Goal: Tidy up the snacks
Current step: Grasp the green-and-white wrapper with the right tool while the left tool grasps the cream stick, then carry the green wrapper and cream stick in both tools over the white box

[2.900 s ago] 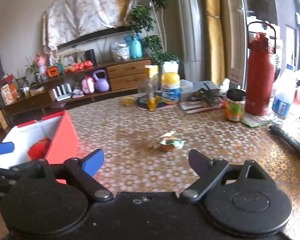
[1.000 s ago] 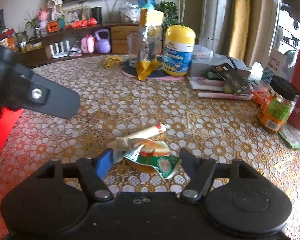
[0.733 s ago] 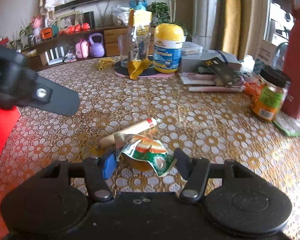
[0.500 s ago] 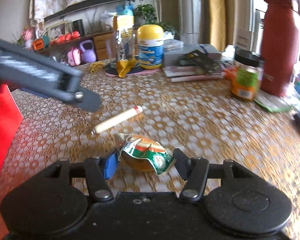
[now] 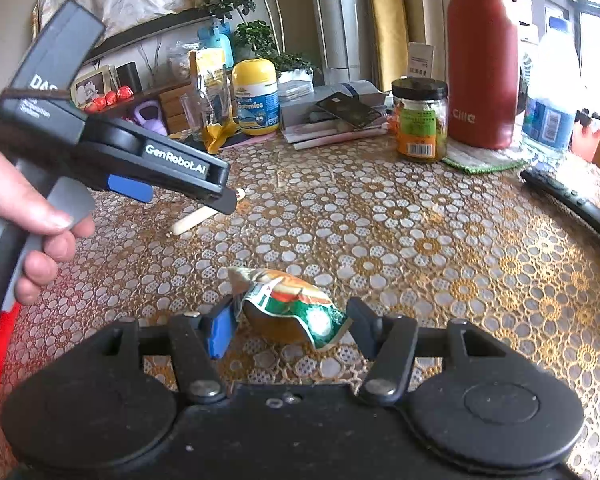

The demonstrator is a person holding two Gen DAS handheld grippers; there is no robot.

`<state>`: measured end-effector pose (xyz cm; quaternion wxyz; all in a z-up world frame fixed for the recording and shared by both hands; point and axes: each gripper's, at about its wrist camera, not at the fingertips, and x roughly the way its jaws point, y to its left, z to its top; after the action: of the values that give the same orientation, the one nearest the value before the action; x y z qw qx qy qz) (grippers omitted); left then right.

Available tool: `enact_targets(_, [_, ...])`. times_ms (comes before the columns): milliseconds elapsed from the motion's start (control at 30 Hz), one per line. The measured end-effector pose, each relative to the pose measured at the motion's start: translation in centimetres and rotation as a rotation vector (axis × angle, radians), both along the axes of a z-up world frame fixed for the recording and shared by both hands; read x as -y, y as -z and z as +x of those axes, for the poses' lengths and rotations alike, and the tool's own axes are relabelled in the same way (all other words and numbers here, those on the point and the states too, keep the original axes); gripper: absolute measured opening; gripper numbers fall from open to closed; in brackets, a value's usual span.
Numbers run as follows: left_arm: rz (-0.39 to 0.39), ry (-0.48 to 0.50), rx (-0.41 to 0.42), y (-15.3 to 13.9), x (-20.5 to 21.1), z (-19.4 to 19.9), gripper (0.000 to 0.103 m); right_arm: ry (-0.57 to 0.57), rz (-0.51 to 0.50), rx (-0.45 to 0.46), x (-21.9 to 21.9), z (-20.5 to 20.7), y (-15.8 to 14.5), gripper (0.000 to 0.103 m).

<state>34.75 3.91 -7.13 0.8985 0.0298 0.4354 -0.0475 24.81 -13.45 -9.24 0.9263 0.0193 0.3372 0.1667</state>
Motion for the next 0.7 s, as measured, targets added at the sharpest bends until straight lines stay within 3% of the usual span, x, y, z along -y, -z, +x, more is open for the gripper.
enact_targets(100, [-0.012, -0.007, -0.027, 0.54, -0.13, 0.31, 0.058, 0.004, 0.010, 0.002, 0.28, -0.09, 0.19, 0.059])
enact_targets(233, [-0.006, 0.006, -0.017, 0.73, 0.07, 0.13, 0.053, 0.002, 0.012, 0.004, 0.35, -0.06, 0.22, 0.059])
enact_targets(333, [-0.013, 0.017, -0.010, 0.65, 0.30, 0.05, 0.034, 0.003, 0.011, 0.006, 0.33, -0.15, 0.26, 0.060])
enact_targets(433, [-0.002, 0.030, -0.004, 0.67, 0.50, 0.01, 0.029, 0.003, 0.010, 0.008, 0.29, -0.22, 0.27, 0.060])
enact_targets(567, [-0.011, 0.036, -0.013, 0.50, 0.55, -0.08, 0.012, 0.001, 0.008, 0.010, 0.32, -0.24, 0.30, 0.061])
enact_targets(700, [-0.014, 0.038, -0.016, 0.44, 0.43, -0.34, 0.011, 0.000, -0.001, 0.014, 0.21, -0.28, 0.30, 0.061])
